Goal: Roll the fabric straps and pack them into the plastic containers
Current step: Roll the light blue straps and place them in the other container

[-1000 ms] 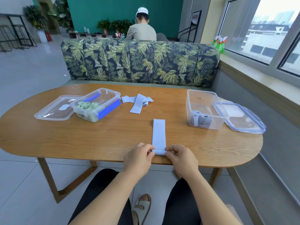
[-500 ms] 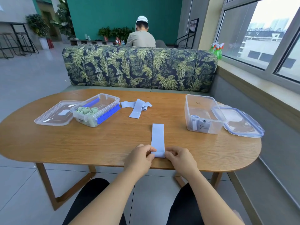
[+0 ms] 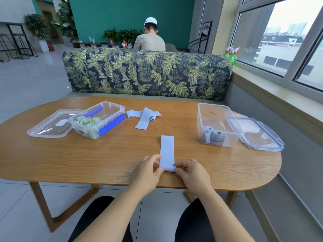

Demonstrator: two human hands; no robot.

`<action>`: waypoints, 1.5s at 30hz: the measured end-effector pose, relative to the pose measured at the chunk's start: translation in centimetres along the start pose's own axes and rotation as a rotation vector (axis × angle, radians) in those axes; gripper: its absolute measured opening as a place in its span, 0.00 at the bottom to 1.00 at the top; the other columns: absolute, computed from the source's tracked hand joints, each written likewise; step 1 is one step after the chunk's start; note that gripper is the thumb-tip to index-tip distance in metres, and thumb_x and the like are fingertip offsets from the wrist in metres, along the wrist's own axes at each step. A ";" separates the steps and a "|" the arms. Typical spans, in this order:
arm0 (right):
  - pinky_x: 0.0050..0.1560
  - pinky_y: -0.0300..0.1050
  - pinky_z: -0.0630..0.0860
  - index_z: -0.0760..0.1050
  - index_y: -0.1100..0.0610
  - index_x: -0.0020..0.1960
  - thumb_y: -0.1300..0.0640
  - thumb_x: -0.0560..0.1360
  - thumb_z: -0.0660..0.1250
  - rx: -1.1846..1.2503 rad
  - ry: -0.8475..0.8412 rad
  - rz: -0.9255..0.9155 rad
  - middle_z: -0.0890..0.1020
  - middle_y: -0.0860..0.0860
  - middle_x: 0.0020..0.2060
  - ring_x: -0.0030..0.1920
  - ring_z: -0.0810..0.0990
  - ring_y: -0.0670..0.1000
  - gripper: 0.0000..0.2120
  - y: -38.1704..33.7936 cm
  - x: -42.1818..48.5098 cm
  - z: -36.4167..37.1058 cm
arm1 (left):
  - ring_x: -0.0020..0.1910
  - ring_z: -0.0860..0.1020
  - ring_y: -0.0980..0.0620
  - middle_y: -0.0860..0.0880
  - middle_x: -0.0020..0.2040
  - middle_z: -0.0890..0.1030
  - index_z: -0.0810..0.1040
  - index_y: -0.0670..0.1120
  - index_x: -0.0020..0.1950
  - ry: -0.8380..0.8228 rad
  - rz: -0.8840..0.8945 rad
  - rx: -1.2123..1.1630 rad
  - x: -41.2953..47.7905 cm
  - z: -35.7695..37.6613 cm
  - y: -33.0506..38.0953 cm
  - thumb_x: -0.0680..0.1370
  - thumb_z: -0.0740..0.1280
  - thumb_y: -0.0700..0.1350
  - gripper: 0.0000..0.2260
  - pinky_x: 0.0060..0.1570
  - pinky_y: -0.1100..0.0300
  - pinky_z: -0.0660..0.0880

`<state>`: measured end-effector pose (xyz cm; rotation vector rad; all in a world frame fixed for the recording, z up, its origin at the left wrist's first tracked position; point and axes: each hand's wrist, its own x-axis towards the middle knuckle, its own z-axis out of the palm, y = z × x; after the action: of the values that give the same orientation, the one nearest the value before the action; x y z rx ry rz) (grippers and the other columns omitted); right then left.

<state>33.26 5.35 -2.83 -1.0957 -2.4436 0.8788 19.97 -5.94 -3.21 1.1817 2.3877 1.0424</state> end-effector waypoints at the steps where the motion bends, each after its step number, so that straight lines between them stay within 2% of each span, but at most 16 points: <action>1: 0.47 0.41 0.70 0.80 0.42 0.56 0.48 0.77 0.65 -0.005 0.001 0.004 0.75 0.40 0.45 0.47 0.74 0.41 0.09 0.0 0.1 0.0 | 0.41 0.75 0.56 0.60 0.55 0.75 0.74 0.59 0.61 0.008 0.004 -0.075 0.0 0.0 -0.3 0.78 0.65 0.47 0.13 0.50 0.55 0.77; 4: 0.49 0.43 0.72 0.80 0.42 0.54 0.47 0.77 0.65 -0.007 -0.002 0.021 0.75 0.41 0.44 0.47 0.75 0.43 0.08 0.2 0.3 0.1 | 0.38 0.78 0.54 0.59 0.50 0.78 0.77 0.59 0.53 0.025 0.000 -0.138 -0.1 0.2 -0.6 0.77 0.66 0.43 0.11 0.49 0.51 0.79; 10: 0.50 0.46 0.74 0.80 0.43 0.53 0.49 0.76 0.67 0.074 0.009 0.045 0.79 0.42 0.42 0.46 0.77 0.43 0.07 -0.2 0.3 0.0 | 0.40 0.79 0.52 0.58 0.50 0.78 0.79 0.56 0.55 0.053 -0.041 -0.042 0.4 0.4 0.0 0.77 0.65 0.46 0.09 0.46 0.54 0.78; 13: 0.47 0.44 0.73 0.77 0.42 0.54 0.52 0.74 0.70 0.217 0.031 0.041 0.80 0.42 0.40 0.42 0.78 0.39 0.09 -0.3 0.1 0.2 | 0.38 0.77 0.53 0.57 0.50 0.79 0.79 0.55 0.56 0.023 -0.044 -0.041 0.8 0.1 0.0 0.78 0.65 0.46 0.09 0.45 0.56 0.78; 16: 0.50 0.44 0.74 0.77 0.40 0.50 0.52 0.74 0.70 0.126 0.031 0.028 0.80 0.41 0.45 0.47 0.77 0.40 0.08 -0.2 0.3 0.6 | 0.32 0.77 0.55 0.57 0.48 0.78 0.79 0.55 0.55 -0.006 -0.047 -0.048 1.1 -0.1 0.0 0.78 0.65 0.46 0.08 0.44 0.56 0.79; 17: 0.50 0.44 0.74 0.78 0.40 0.50 0.51 0.74 0.69 0.103 0.028 0.033 0.80 0.41 0.46 0.48 0.77 0.41 0.07 -0.3 0.4 0.6 | 0.33 0.77 0.55 0.57 0.48 0.78 0.79 0.55 0.55 -0.010 -0.047 -0.042 1.3 -0.1 -0.1 0.78 0.65 0.47 0.08 0.45 0.55 0.79; 20: 0.51 0.46 0.74 0.80 0.42 0.52 0.49 0.75 0.68 0.088 0.010 0.038 0.80 0.41 0.45 0.49 0.77 0.43 0.06 -0.3 0.9 0.5 | 0.46 0.78 0.55 0.56 0.54 0.76 0.79 0.55 0.58 0.004 -0.026 0.008 1.4 -0.1 -0.1 0.77 0.66 0.49 0.10 0.53 0.55 0.76; 21: 0.50 0.46 0.74 0.80 0.43 0.52 0.49 0.75 0.67 0.083 0.000 0.041 0.80 0.40 0.44 0.49 0.77 0.44 0.07 -0.3 1.1 0.4 | 0.47 0.77 0.56 0.57 0.56 0.75 0.78 0.56 0.60 0.007 -0.012 0.000 1.4 0.0 -0.2 0.77 0.67 0.48 0.12 0.54 0.55 0.75; 23: 0.49 0.45 0.74 0.80 0.44 0.53 0.49 0.76 0.67 0.073 -0.016 0.052 0.79 0.39 0.41 0.48 0.77 0.44 0.07 -0.4 1.2 0.2 | 0.40 0.76 0.57 0.60 0.56 0.73 0.77 0.58 0.59 0.003 0.018 -0.037 1.2 0.2 -0.3 0.76 0.68 0.47 0.13 0.51 0.54 0.76; 25: 0.48 0.45 0.74 0.80 0.44 0.54 0.48 0.76 0.67 0.067 -0.022 0.060 0.78 0.39 0.39 0.47 0.77 0.44 0.08 -0.5 1.3 0.1 | 0.36 0.73 0.58 0.61 0.54 0.73 0.77 0.58 0.55 -0.008 0.028 -0.040 1.1 0.2 -0.2 0.76 0.68 0.45 0.11 0.48 0.53 0.77; 27: 0.48 0.45 0.74 0.81 0.45 0.55 0.48 0.76 0.67 0.075 -0.026 0.069 0.78 0.39 0.38 0.46 0.77 0.44 0.09 -0.5 1.3 0.1 | 0.38 0.75 0.57 0.60 0.53 0.74 0.78 0.57 0.52 -0.009 0.015 -0.056 1.3 0.1 -0.1 0.77 0.66 0.43 0.09 0.49 0.53 0.78; 31: 0.51 0.46 0.72 0.78 0.46 0.60 0.51 0.76 0.68 0.172 0.007 0.072 0.77 0.38 0.39 0.47 0.76 0.44 0.13 -0.6 1.1 0.1 | 0.39 0.75 0.54 0.57 0.54 0.75 0.79 0.55 0.55 -0.036 -0.004 -0.029 2.0 -0.1 0.3 0.79 0.64 0.44 0.08 0.50 0.55 0.76; 35: 0.47 0.43 0.70 0.78 0.42 0.55 0.53 0.76 0.67 0.147 0.012 0.067 0.80 0.41 0.47 0.49 0.77 0.43 0.09 -0.6 1.0 0.5 | 0.39 0.76 0.52 0.58 0.54 0.76 0.79 0.57 0.54 -0.051 -0.017 0.006 2.4 -0.3 0.3 0.79 0.63 0.48 0.07 0.50 0.55 0.76; 39: 0.46 0.43 0.68 0.78 0.41 0.54 0.51 0.77 0.65 0.106 -0.008 0.083 0.80 0.41 0.48 0.50 0.76 0.43 0.08 -0.5 1.4 0.4 | 0.40 0.76 0.53 0.58 0.54 0.75 0.78 0.57 0.56 -0.069 -0.018 0.004 2.6 -0.3 0.1 0.79 0.63 0.49 0.08 0.50 0.54 0.77; 43: 0.48 0.43 0.70 0.78 0.42 0.55 0.50 0.77 0.65 0.112 -0.026 0.095 0.79 0.41 0.48 0.51 0.76 0.43 0.08 -0.7 1.7 0.1 | 0.53 0.75 0.58 0.61 0.57 0.74 0.74 0.59 0.59 -0.067 0.005 0.041 2.5 -0.2 0.0 0.78 0.65 0.48 0.11 0.53 0.56 0.74; 45: 0.47 0.43 0.70 0.78 0.43 0.55 0.50 0.77 0.65 0.109 -0.040 0.104 0.80 0.41 0.48 0.51 0.76 0.43 0.08 -0.9 1.8 0.0 | 0.54 0.75 0.60 0.62 0.57 0.74 0.73 0.61 0.56 -0.062 -0.004 0.026 2.5 -0.2 0.0 0.78 0.65 0.46 0.11 0.54 0.56 0.74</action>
<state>31.58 6.25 -2.21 -1.1855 -2.3573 1.0623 18.33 -4.11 -2.89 1.1996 2.3620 0.9618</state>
